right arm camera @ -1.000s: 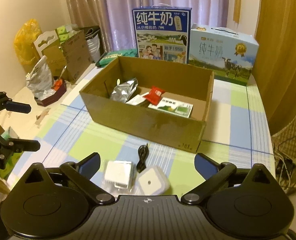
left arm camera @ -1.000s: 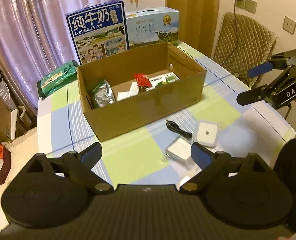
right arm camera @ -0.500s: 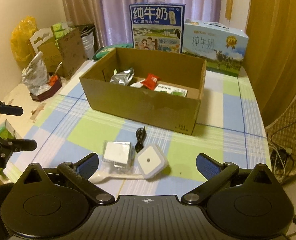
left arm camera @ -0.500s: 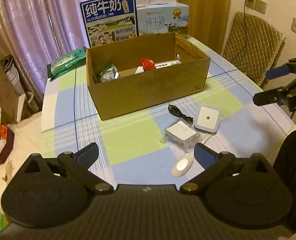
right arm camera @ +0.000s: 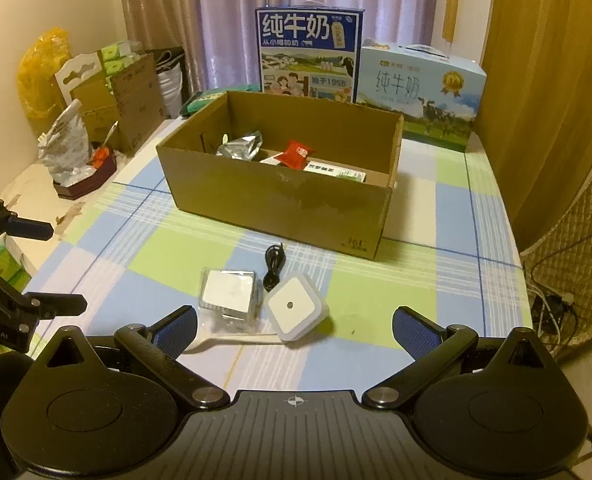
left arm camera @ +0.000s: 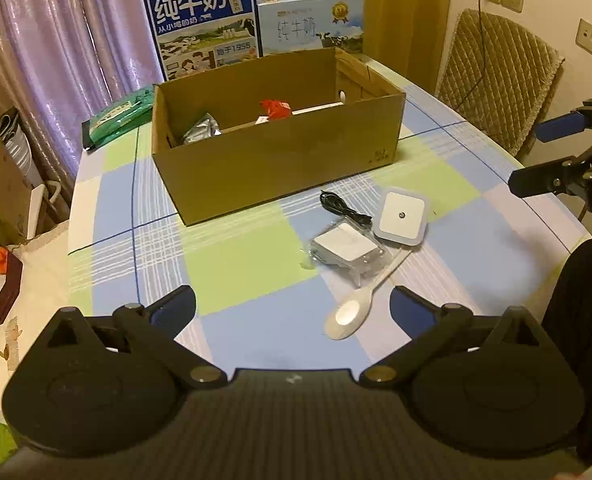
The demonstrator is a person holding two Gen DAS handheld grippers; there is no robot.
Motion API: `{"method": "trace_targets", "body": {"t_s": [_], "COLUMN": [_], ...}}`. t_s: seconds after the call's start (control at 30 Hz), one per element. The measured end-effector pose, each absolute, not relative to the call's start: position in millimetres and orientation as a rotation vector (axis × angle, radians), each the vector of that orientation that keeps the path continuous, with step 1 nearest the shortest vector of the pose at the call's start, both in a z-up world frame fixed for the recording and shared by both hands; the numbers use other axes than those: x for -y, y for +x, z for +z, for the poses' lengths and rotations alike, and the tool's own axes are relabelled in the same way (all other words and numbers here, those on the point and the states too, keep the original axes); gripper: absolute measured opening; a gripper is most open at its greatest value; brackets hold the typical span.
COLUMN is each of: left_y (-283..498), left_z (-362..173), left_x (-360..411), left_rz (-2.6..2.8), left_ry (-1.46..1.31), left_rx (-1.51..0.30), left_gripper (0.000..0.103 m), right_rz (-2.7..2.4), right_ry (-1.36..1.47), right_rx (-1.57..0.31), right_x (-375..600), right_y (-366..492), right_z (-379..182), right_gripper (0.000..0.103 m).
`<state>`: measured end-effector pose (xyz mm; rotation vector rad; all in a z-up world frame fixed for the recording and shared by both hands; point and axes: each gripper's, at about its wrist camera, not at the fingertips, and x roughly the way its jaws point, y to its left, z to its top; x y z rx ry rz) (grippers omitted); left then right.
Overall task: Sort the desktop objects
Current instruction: 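Move both tools back toward the two night-lights on the table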
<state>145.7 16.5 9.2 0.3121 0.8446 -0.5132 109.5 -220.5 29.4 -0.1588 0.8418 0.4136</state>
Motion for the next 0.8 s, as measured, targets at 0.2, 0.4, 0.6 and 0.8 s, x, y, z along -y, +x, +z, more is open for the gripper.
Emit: {"method": "trace_targets", "body": {"t_s": [0.2,0.4,0.6,0.8], "left_y": [146.3,146.8,149.1,153.1], "left_z": [6.4,3.1,-0.8,-7.7], "left_x": [-12.6,-7.8,-4.8,-0.6], "left_rz": [-0.520,-0.525,-0.529,-0.538], "left_ry": [0.312,0.328,0.340,0.356], "left_rx": [-0.851,-0.858,-0.864,-0.866], "left_gripper": [0.101,0.101,0.101,0.101], "right_rz": [0.412,0.410,0.408,0.401], "right_ry": [-0.151,-0.139,-0.130,-0.111], "right_rx": [-0.849,-0.862,-0.873,-0.877], "right_x": [224.3,226.7,228.1,231.1], "right_y": [109.6,110.7,112.8,114.6], "right_z": [26.3,20.0,14.4,7.6], "right_gripper": [0.101,0.101,0.101,0.101]}}
